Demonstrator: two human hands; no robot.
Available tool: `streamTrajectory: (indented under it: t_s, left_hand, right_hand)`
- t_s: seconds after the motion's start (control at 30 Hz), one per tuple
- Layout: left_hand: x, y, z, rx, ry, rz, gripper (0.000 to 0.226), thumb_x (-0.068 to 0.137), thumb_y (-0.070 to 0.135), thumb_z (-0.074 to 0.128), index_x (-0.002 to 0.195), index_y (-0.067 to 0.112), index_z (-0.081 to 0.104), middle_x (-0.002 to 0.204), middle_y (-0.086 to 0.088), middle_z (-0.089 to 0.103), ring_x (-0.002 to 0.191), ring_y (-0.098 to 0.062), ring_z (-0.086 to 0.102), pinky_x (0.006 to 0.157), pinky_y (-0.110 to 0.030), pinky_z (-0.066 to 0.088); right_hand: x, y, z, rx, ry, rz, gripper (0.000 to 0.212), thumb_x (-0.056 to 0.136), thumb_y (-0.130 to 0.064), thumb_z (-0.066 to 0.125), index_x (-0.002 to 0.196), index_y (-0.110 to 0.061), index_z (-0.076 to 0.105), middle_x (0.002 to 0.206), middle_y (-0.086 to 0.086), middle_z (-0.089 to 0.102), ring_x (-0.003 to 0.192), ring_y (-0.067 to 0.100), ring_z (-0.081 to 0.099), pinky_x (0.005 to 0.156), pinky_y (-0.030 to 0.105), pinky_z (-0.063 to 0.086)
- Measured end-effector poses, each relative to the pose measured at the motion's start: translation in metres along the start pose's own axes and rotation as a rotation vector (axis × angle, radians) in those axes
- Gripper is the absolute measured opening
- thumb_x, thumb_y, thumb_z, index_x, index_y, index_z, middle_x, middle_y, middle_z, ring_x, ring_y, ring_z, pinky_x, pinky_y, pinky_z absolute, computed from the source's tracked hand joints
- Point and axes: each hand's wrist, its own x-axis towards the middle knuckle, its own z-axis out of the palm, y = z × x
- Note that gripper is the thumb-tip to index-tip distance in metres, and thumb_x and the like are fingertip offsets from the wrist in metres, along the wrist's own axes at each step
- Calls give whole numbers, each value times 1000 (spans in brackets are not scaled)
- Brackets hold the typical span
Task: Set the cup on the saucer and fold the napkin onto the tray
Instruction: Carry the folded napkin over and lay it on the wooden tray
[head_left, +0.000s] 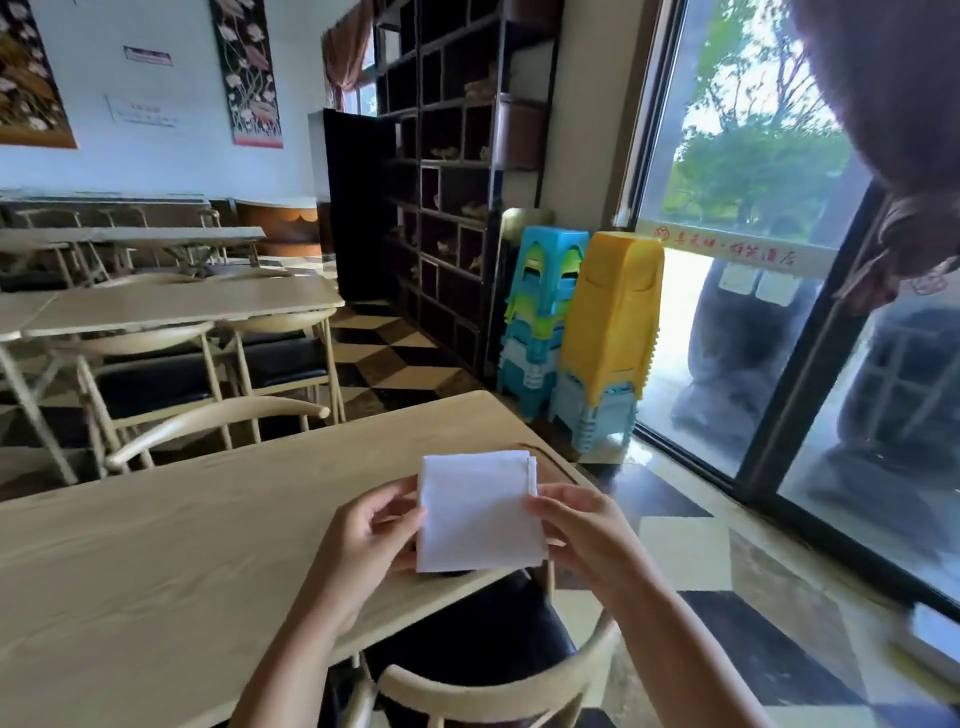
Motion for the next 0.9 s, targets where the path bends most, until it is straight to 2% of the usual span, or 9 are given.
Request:
streamTrajectory:
  t_s: [0.1,0.23,0.33,0.47,0.53,0.6,0.67,0.77,0.9]
  left_hand:
    - [-1,0,60,-108,51,-12,26,87,-1,55,91,22,65,78,-1,69,62,-4,67,50,-20,54]
    - [10,5,120,-138,33,-17,22,87,1,56,93,20,66,83,-3,70,66,-11,67,52,-21,56]
    - [21,8,153,-118,3,-5,22,85,3,58,96,21,64,89,-8,68,73,-19,63,57,-24,59]
    - [45,8,193,-118,-85,35,22,86,-1,56,101,13,63,80,-6,65,58,-7,62,46,-17,52]
    - [66,6,207,-115,-110,47,24,86,-1,56,105,12,62,77,-6,64,52,-4,61,44,-15,48]
    - [92,2,215,-112,-130,60,25,86,1,57,108,14,62,81,-6,67,58,-5,65,49,-18,52]
    - [119,0,220,-110,-152,79,24,87,2,57,104,18,63,82,-2,69,62,-6,67,52,-18,54]
    - [165,-3,220,-92,-142,88,26,87,3,57,95,27,64,76,6,71,64,-7,68,52,-18,53]
    - [225,-11,212,-54,-113,51,26,86,5,59,96,28,65,74,8,73,67,-9,68,53,-19,54]
  right_hand:
    - [-12,-16,-55,-45,25,-17,12,83,-4,61,92,-6,68,77,9,69,72,18,66,72,30,55]
    - [-21,-34,-110,-62,94,-87,12,85,-4,59,90,-9,68,78,8,68,68,14,66,59,21,53]
    - [-20,-44,-139,-45,133,-130,14,85,-3,58,86,-12,68,80,8,68,69,13,65,58,21,53]
    - [-7,-54,-173,-2,182,-167,12,85,0,58,91,-7,65,75,5,67,57,5,65,53,17,53]
    - [9,-57,-186,-37,228,-188,14,84,-3,61,95,-7,67,82,8,70,67,11,67,62,24,56]
    - [32,-61,-196,-80,272,-198,16,83,-6,63,98,-6,68,90,11,72,78,19,68,71,31,57]
    - [60,-65,-202,-86,289,-189,18,83,-7,63,101,-5,67,92,11,72,79,19,68,67,28,57]
    - [107,-74,-202,-99,279,-176,15,83,-6,63,97,-8,68,85,7,71,69,12,68,58,22,55]
    - [171,-82,-196,-140,265,-153,15,83,-7,63,97,-6,67,83,7,70,73,16,67,62,25,57]
